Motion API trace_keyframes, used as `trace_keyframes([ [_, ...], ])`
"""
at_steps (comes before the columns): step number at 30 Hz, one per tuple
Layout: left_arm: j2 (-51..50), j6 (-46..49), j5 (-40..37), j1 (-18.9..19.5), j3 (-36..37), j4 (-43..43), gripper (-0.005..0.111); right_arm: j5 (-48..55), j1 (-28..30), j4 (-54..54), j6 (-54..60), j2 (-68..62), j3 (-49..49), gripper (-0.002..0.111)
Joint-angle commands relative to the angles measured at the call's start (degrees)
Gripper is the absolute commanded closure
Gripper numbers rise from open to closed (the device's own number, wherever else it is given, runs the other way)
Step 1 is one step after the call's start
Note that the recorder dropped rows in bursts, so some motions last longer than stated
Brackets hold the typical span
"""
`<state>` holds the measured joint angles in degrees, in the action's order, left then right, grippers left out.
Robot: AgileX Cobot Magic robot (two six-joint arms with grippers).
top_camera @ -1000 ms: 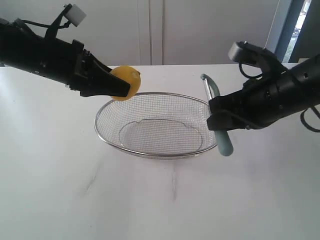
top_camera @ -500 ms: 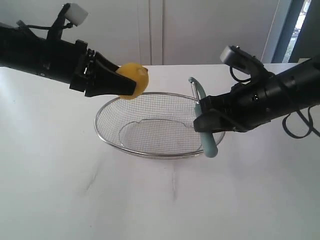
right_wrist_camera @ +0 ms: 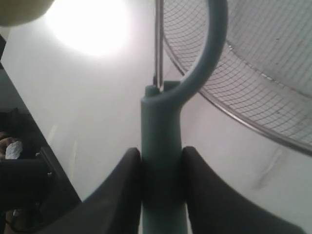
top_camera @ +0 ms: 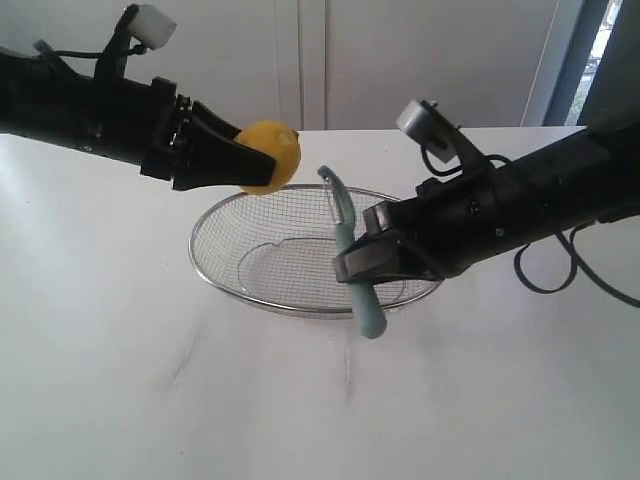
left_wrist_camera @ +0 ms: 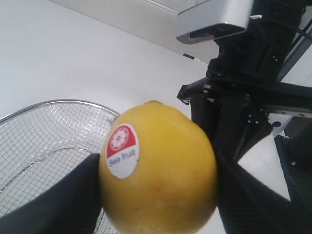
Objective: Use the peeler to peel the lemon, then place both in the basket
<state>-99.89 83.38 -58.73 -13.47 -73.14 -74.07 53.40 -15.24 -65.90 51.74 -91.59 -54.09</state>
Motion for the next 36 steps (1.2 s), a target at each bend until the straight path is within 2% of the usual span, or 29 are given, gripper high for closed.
trace_keyframes([
  [1, 0.4, 0.3, -1.7, 0.2, -0.3, -2.3, 0.107, 1.2, -2.2, -2.0, 1.0, 0.0, -0.1, 0.108],
  [14, 0.4, 0.4, -1.9, 0.2, -0.3, -2.3, 0.107, 4.4, -3.0, -6.6, 3.5, 0.0, -0.1, 0.108],
  [36, 0.4, 0.4, -2.4, 0.2, -0.3, -2.3, 0.107, -0.9, -3.0, -11.4, 5.3, 0.1, -0.1, 0.108],
])
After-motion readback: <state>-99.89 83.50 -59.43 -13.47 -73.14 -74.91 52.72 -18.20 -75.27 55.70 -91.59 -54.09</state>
